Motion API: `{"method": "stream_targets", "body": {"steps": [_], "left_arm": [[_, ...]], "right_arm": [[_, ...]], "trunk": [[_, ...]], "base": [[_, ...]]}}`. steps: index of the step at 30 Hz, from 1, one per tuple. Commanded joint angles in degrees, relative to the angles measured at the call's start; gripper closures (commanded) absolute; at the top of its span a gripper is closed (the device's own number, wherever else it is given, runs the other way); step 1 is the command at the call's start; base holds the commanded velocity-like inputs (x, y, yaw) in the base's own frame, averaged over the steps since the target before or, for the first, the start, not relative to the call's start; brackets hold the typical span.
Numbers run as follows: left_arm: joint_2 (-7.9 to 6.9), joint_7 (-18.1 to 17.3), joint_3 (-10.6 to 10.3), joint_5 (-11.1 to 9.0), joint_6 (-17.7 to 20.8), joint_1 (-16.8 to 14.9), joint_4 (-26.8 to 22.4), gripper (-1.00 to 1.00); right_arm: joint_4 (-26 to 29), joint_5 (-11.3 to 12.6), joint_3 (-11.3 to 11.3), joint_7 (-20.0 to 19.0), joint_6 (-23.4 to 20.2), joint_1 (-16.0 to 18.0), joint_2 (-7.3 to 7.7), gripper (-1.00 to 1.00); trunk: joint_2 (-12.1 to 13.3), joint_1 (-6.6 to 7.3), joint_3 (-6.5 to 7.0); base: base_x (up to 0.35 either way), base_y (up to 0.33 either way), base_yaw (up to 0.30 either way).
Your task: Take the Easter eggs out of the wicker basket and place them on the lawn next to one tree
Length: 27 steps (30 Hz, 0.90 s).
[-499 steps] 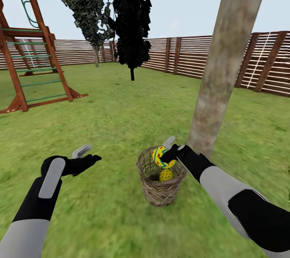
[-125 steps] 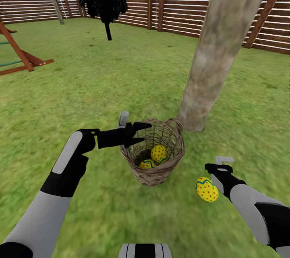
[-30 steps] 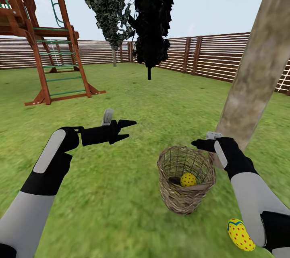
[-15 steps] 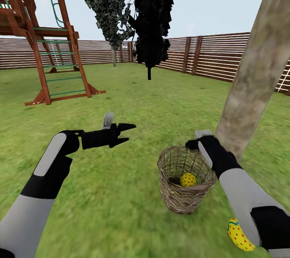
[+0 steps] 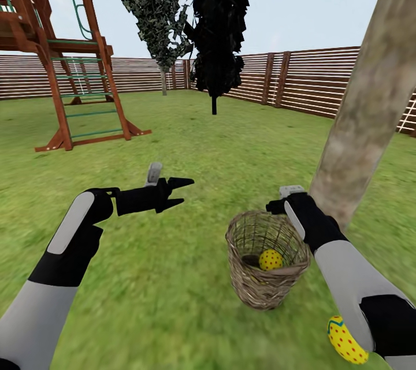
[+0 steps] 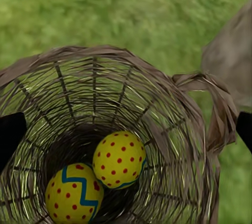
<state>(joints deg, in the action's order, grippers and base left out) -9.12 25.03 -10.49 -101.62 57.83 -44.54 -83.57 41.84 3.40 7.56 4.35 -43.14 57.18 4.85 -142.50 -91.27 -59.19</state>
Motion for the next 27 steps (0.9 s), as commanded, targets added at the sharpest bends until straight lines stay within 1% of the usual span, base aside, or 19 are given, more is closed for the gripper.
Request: {"method": "stream_targets", "body": {"steps": [1, 5, 6, 8, 13, 16, 21, 27], "left_arm": [[-0.06, 0.6, -0.1, -0.6, 0.0, 0.0, 0.0, -1.0], [-0.1, 0.5, -0.1, -0.5, 0.0, 0.0, 0.0, -1.0], [-0.1, 0.5, -0.1, -0.5, 0.0, 0.0, 0.0, -1.0], [-0.1, 0.5, -0.1, -0.6, 0.0, 0.0, 0.0, -1.0], [-0.11, 0.5, -0.1, -0.5, 0.0, 0.0, 0.0, -1.0], [-0.11, 0.5, -0.1, -0.5, 0.0, 0.0, 0.0, -1.0], [-0.11, 0.5, -0.1, -0.5, 0.0, 0.0, 0.0, -1.0], [-0.11, 0.5, -0.1, -0.6, 0.0, 0.0, 0.0, -1.0]], "right_arm": [[0.1, 0.4, 0.3, 0.5, -0.4, 0.0, 0.07, -1.0], [0.2, 0.2, 0.3, 0.5, -1.6, 0.0, 0.07, -1.0], [0.2, 0.2, 0.3, 0.5, -2.7, 0.0, 0.07, -1.0], [0.2, 0.1, 0.3, 0.5, -3.3, 0.0, 0.07, -1.0], [0.3, 0.2, 0.3, 0.6, -4.3, 0.0, 0.0, -1.0], [0.3, 0.4, 0.3, 0.6, -4.6, 0.0, -0.01, -1.0], [0.3, 0.4, 0.3, 0.5, -6.1, 0.0, -0.02, -1.0], [0.2, 0.5, 0.3, 0.5, -6.6, 0.0, -0.1, -1.0]], "trunk": [[0.0, 0.0, -0.06], [0.0, 0.0, -0.06], [0.0, 0.0, -0.06], [0.0, 0.0, -0.06], [0.0, 0.0, -0.06], [0.0, 0.0, 0.06], [0.0, 0.0, 0.36], [0.0, 0.0, 0.75]], "base": [[0.214, 0.0, 0.0], [0.29, 0.0, 0.0], [0.318, 0.0, 0.0], [0.322, 0.0, 0.0], [0.326, 0.0, -0.001], [0.301, 0.0, -0.127], [0.087, 0.0, -0.21], [0.007, 0.0, -0.228]]}}
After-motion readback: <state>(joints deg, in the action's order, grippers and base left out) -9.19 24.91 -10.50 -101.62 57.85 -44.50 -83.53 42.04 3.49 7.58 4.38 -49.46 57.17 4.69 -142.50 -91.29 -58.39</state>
